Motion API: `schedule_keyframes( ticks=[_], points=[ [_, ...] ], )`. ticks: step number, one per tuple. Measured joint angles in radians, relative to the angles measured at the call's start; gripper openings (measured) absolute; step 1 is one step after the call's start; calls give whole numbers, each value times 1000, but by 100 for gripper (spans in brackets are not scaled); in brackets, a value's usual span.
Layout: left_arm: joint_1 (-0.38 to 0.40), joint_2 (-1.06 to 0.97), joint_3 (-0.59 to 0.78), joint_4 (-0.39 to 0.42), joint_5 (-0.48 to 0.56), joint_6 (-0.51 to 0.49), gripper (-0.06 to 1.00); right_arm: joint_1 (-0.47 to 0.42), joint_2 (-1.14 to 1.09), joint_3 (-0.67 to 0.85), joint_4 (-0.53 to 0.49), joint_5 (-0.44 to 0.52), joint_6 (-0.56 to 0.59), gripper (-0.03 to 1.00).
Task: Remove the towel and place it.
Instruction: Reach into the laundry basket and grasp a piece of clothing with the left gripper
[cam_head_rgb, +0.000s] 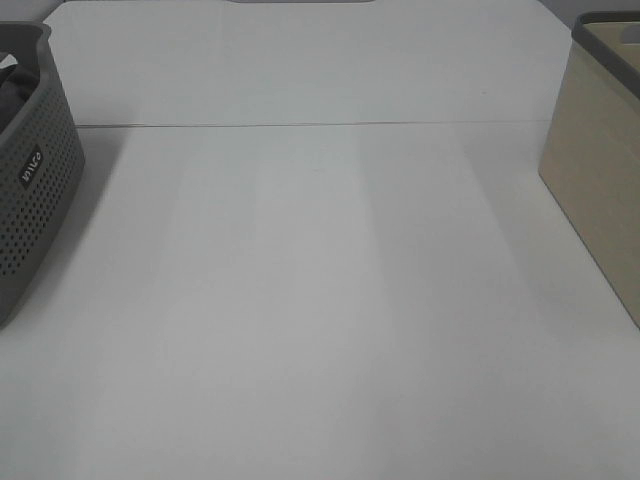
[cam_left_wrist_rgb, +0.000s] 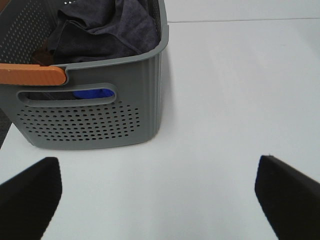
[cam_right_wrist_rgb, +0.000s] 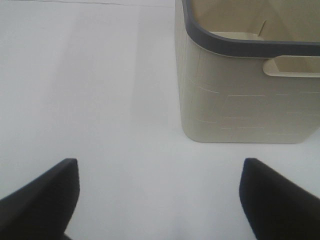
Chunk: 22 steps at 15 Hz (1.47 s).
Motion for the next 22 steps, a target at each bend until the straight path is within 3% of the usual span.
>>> schedule_keyframes(
  ticks=[22],
  points=[
    [-7,0,0,6,0,0,99,0,0,0,0,0,0,85]
  ],
)
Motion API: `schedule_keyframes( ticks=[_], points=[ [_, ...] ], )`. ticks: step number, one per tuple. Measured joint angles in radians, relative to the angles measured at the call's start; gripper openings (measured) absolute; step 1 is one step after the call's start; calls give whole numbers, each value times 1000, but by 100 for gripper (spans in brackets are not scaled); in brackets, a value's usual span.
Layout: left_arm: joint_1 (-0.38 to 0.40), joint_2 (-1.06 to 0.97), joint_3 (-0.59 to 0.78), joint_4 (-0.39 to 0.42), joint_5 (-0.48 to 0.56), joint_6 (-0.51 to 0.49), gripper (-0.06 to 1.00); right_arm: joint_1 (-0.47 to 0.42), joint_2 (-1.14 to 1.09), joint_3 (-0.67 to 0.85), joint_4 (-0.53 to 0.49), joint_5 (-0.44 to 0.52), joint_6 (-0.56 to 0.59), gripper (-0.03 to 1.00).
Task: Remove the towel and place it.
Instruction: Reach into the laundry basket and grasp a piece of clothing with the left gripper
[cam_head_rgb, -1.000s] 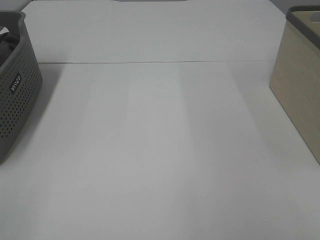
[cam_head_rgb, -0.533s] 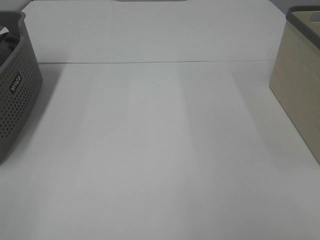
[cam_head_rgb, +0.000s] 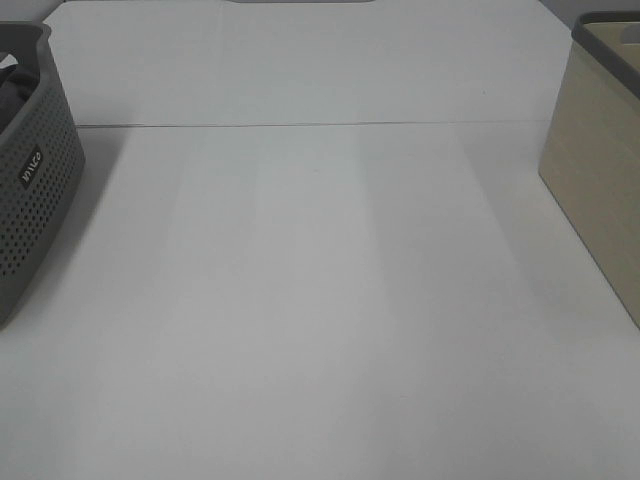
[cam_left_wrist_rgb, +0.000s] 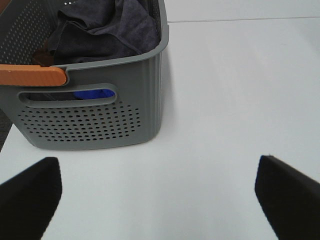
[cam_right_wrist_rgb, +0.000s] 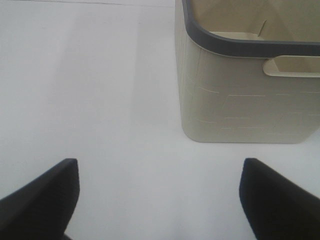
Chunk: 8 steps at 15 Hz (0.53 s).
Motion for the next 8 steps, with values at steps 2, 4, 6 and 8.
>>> schedule_keyframes(
  ticks=[2,4,6,8],
  points=[
    [0,0,0,0,0,0,99,0,0,0,0,0,0,85],
    [0,0,0,0,0,0,99,0,0,0,0,0,0,85],
    [0,0,0,0,0,0,99,0,0,0,0,0,0,85],
    [0,0,0,0,0,0,99,0,0,0,0,0,0,85]
  ],
)
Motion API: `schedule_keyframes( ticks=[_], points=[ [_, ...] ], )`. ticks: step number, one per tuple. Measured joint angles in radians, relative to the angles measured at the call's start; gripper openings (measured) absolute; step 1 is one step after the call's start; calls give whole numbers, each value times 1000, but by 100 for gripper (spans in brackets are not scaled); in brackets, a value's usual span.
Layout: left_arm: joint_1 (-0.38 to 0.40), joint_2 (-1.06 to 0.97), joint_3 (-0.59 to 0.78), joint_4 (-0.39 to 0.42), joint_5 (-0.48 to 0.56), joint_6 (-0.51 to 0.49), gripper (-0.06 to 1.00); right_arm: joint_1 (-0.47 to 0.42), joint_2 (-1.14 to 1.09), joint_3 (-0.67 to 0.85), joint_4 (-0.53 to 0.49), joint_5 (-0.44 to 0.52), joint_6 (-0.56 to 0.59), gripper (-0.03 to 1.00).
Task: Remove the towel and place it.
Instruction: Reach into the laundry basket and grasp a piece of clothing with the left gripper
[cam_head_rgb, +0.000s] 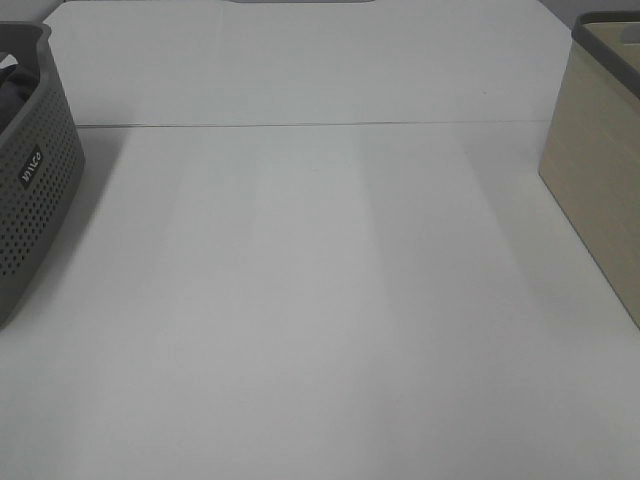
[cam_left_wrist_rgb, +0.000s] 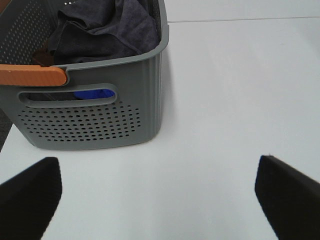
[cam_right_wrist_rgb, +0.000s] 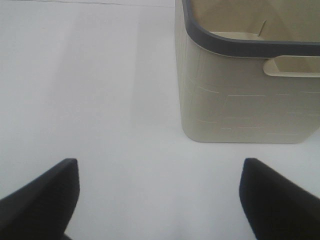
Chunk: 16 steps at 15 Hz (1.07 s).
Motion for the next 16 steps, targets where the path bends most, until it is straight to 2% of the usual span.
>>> schedule_keyframes(
  ticks=[16],
  points=[
    [0,0,0,0,0,0,99,0,0,0,0,0,1,85]
  ],
)
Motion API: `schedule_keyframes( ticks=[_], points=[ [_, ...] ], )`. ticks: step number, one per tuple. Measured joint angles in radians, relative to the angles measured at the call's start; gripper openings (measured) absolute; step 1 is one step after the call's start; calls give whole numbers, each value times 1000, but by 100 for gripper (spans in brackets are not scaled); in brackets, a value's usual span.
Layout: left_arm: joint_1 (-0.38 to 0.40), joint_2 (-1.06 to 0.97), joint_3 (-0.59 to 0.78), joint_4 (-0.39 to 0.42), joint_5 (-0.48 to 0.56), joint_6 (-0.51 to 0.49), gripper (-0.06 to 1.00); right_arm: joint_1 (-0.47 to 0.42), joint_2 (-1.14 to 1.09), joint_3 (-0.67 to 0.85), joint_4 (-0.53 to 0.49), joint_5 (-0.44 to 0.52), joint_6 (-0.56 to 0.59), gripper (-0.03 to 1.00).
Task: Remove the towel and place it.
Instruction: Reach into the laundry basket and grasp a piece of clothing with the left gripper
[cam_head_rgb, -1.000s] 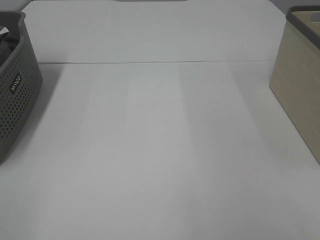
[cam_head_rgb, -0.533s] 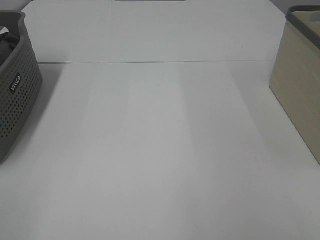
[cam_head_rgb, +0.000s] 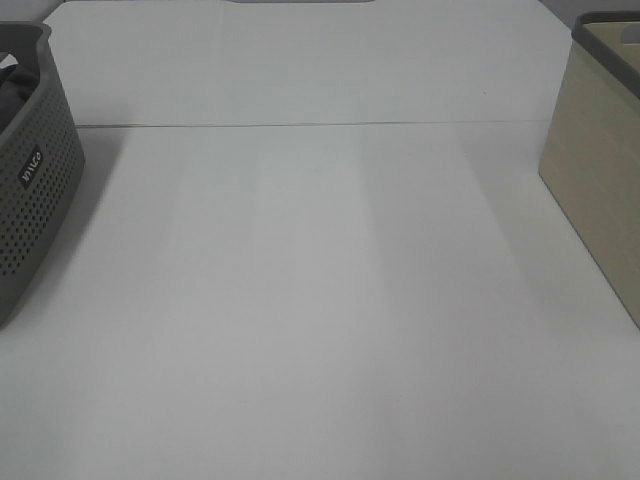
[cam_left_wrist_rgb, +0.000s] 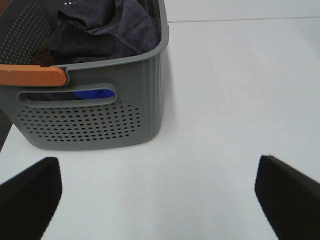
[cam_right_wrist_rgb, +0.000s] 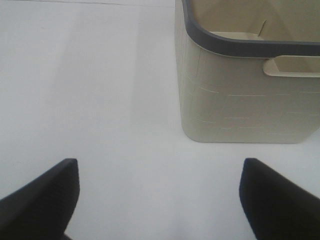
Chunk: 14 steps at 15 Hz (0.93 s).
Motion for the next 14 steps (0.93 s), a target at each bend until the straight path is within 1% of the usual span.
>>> schedule_keyframes(
  ticks=[8,9,10,12,13,14],
  points=[
    [0,23,-7,2,1,10,99,0,0,0,0,0,0,85],
    [0,77,-31,2,2,52,99,0,0,0,0,0,0,85],
    [0,158,-75,3,5,138,99,0,0,0,0,0,0,85],
    [-1,358,-200,4,21,343,99,0,0,0,0,0,0,85],
    [-1,419,-237,5,29,393,99,0,0,0,0,0,0,85],
    [-1,532,-303,9,41,484,99,0,0,0,0,0,0,85]
  ],
)
